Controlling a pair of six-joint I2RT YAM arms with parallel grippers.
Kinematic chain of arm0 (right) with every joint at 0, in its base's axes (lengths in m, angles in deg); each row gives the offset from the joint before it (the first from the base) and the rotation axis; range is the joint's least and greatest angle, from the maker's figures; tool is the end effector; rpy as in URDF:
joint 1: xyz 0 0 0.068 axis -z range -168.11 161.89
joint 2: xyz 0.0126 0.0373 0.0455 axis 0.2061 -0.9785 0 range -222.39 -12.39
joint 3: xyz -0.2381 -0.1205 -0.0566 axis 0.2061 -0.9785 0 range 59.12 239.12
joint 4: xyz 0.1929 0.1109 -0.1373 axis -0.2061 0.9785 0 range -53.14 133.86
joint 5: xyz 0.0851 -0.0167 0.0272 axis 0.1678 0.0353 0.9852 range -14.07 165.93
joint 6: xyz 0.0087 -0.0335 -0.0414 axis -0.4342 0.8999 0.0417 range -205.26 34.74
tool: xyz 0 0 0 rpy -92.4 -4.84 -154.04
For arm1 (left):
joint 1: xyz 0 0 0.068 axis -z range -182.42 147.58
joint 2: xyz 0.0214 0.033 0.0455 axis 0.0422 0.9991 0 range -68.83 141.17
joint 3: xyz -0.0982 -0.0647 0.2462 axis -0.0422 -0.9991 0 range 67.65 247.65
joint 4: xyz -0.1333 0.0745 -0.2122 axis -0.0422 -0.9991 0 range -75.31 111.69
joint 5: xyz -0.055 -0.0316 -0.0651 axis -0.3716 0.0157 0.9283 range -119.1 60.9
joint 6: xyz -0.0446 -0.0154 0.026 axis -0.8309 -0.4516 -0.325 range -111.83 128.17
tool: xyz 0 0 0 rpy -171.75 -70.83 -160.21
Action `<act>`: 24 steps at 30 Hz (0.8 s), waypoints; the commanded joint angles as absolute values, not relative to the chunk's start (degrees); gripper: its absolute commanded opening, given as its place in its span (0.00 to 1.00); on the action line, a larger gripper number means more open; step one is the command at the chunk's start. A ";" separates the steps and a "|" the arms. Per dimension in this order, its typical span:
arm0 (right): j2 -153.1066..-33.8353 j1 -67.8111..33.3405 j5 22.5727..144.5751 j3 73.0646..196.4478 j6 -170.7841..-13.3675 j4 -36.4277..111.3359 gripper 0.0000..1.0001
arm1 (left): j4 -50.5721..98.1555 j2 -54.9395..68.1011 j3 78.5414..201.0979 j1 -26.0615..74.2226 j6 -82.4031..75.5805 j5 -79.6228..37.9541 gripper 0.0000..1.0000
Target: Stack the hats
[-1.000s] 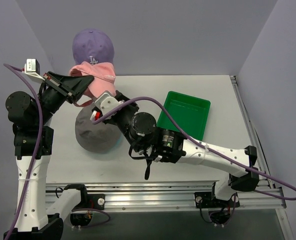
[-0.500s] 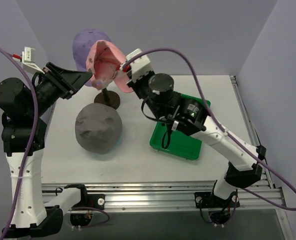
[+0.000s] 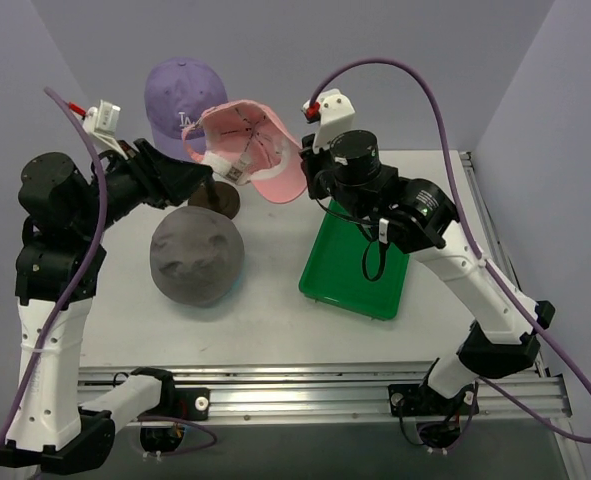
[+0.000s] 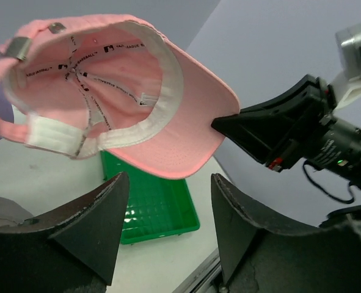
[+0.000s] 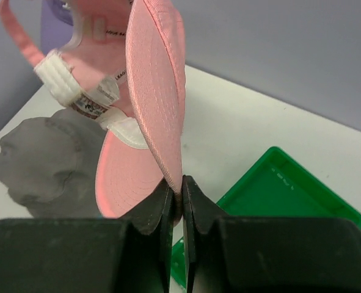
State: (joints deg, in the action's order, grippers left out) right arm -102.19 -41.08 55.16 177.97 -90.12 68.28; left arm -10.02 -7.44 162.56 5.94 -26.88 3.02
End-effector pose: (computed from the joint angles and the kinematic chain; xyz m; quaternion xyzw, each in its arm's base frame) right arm 0.1977 0.2410 0.5444 -0.1753 0.6990 0.2154 0.6590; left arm 0.1642 -0.0432 0.5339 0.0389 0.6965 -0.4340 0.5701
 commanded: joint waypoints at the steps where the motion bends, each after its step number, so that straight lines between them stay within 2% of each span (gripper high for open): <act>1: -97.21 -40.93 58.53 176.81 -97.56 69.64 0.00 | -15.48 -6.60 164.33 11.19 -16.55 -5.61 0.65; 6: -93.78 -40.84 61.60 174.17 -100.64 69.38 0.00 | -17.69 -6.07 162.31 17.97 -14.59 -13.27 0.68; 17: -83.51 -40.93 68.81 166.44 -103.10 65.78 0.00 | -23.56 -8.01 161.08 18.76 -14.77 -23.20 0.72; 24: -79.10 -41.02 72.41 162.14 -103.63 61.21 0.00 | -21.48 -8.09 159.68 18.76 -17.41 -22.51 0.72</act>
State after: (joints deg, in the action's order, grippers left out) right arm -81.08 -41.01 69.34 163.43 -102.21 68.37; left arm -23.13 -7.46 159.40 18.53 -16.15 -21.98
